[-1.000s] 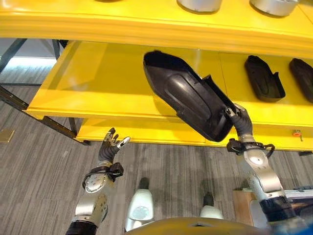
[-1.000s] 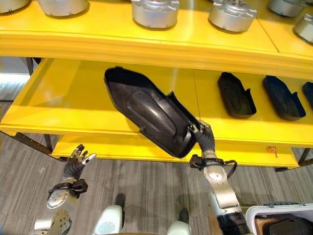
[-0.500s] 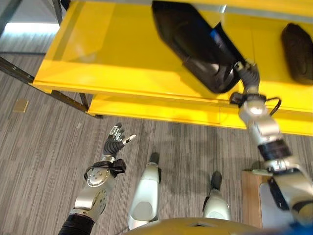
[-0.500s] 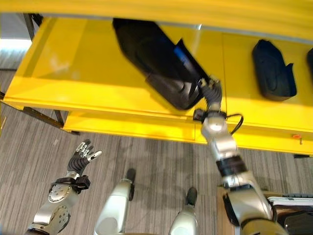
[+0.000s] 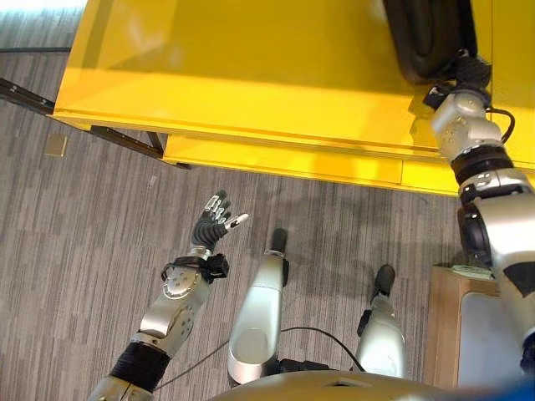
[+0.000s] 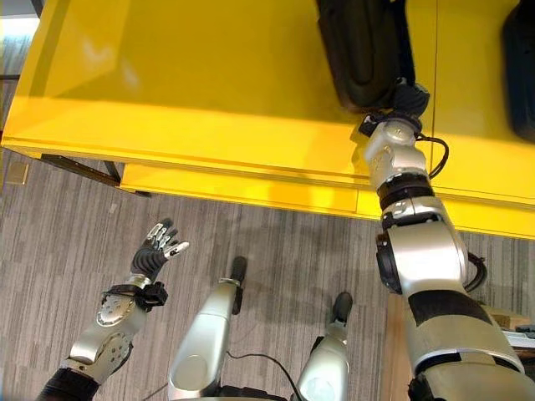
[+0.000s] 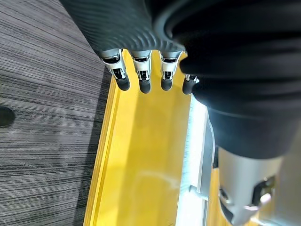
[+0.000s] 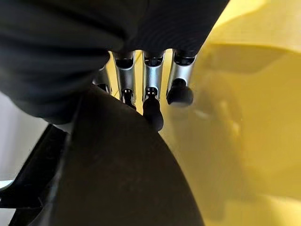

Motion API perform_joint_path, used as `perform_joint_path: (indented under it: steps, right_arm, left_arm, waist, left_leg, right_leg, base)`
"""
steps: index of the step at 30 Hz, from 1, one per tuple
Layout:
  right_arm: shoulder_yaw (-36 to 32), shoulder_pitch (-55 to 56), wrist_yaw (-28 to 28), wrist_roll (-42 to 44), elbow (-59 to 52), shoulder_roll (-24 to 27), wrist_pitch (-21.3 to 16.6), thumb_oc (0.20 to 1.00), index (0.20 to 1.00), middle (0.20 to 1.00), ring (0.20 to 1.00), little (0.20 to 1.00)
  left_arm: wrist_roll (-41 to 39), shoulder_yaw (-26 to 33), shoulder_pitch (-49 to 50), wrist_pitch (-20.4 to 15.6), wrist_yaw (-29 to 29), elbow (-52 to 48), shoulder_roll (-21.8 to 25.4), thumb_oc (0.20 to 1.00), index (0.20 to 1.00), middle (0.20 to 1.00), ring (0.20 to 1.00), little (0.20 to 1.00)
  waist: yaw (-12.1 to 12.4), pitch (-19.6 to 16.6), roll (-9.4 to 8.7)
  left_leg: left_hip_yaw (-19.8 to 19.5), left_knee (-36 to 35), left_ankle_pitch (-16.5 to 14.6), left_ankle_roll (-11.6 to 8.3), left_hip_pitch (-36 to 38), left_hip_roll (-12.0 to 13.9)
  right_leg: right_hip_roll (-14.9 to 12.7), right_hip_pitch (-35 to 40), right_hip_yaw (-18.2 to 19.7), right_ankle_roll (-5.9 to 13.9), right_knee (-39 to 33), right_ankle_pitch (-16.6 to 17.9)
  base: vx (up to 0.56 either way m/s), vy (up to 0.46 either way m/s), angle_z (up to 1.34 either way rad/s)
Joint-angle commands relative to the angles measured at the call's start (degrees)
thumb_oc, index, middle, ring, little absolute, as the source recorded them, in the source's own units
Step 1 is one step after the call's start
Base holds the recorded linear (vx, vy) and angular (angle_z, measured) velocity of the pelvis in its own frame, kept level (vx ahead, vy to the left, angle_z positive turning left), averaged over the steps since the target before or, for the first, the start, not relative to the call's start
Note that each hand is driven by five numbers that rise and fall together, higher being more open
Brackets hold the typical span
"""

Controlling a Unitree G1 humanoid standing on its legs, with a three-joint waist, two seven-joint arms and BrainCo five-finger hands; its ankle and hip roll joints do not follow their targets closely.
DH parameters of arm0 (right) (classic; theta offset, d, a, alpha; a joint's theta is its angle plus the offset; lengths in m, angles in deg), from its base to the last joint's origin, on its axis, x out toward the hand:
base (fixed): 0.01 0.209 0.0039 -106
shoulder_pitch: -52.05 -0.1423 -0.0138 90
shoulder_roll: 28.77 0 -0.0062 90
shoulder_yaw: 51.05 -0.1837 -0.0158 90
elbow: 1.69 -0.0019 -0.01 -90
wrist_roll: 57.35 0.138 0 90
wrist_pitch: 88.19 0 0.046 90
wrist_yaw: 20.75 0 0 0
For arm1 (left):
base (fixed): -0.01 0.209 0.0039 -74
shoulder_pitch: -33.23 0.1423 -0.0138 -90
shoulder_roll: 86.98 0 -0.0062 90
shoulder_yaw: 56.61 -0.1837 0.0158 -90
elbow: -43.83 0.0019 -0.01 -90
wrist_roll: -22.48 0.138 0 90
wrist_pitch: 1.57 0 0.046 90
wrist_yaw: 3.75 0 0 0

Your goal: Move parts from the plastic box to the shelf.

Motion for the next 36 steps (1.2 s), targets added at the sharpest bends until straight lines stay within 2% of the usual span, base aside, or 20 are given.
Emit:
perform_joint_path:
  steps: [1, 6, 10, 16, 21, 36]
  right_arm:
    - [1.77, -2.86, 0.18, 0.5, -2.22, 4.35, -2.32, 0.2, 0.2, 0.2, 0.2, 0.2]
    - [2.92, -3.91, -1.34, -0.34, -0.24, 2.58, -2.03, 0.2, 0.2, 0.2, 0.2, 0.2]
    - [-1.25, -3.02, -3.37, 4.49, 0.52, -1.38, -3.93, 0.2, 0.2, 0.2, 0.2, 0.2]
    - [-2.24, -3.15, -5.35, 5.45, 1.01, -4.46, -4.73, 0.2, 0.2, 0.2, 0.2, 0.2]
    - [-5.48, -1.77, -7.37, 9.36, 1.31, -7.68, -7.04, 0.2, 0.2, 0.2, 0.2, 0.2]
    - [-8.5, 8.64, -17.48, 6.51, -12.89, -19.2, -13.73, 0.2, 0.2, 0.2, 0.2, 0.2]
  left_arm:
    - [-0.74, -2.62, 0.07, -3.46, 0.83, -3.48, -0.16, 1.0, 1.0, 1.0, 1.0, 1.0]
    - [-0.75, -3.35, -2.14, -4.0, 1.82, -2.33, -0.52, 1.0, 1.0, 1.0, 1.0, 1.0]
    - [-1.49, -4.01, -3.9, -4.23, 2.94, -1.4, -1.31, 1.0, 1.0, 1.0, 1.0, 1.0]
    - [-1.57, -5.0, -5.52, -4.73, 3.39, -0.94, -1.28, 1.0, 1.0, 1.0, 1.0, 1.0]
    - [-2.14, -5.49, -6.31, -4.87, 4.1, -0.23, -1.57, 1.0, 1.0, 1.0, 1.0, 1.0]
    - [-2.4, -6.91, -8.45, -4.75, 7.08, 0.85, -3.33, 1.0, 1.0, 1.0, 1.0, 1.0]
  waist:
    - [2.22, -2.18, 2.93]
    - [2.8, -2.17, 2.9]
    - [2.97, -2.28, 3.08]
    - [3.64, -2.39, 3.71]
    - [3.65, -2.31, 3.89]
    - [1.69, -1.16, 3.83]
  left_leg:
    - [0.46, -11.13, 7.61, -1.57, 1.46, 1.55]
    - [-0.01, -10.91, 7.53, -1.37, 0.66, 1.17]
    - [-0.27, -10.37, 7.16, -1.24, 0.12, 0.96]
    - [-0.89, -10.11, 7.19, -1.24, -0.27, 0.46]
    - [-1.13, -9.85, 6.95, -1.19, -0.38, 0.2]
    - [-1.24, -10.3, 7.51, -1.04, 0.1, 0.35]
  right_leg:
    - [-2.72, -0.15, -0.28, 3.58, 9.07, -6.0]
    - [-2.76, 0.19, -0.82, 3.6, 8.33, -5.91]
    - [-2.76, 0.36, -1.12, 3.39, 8.37, -6.26]
    - [-2.77, 0.8, -1.67, 3.22, 8.35, -6.75]
    - [-2.83, 1.1, -1.55, 3.08, 8.42, -6.99]
    - [-2.41, 1.01, -1.13, 2.81, 8.9, -6.91]
  base:
    - [0.02, 0.002, 0.14]
    - [0.02, -0.003, 0.04]
    - [0.0, -0.004, 0.01]
    - [0.01, -0.004, 0.04]
    - [0.0, -0.001, 0.04]
    - [-0.01, 0.004, 0.01]
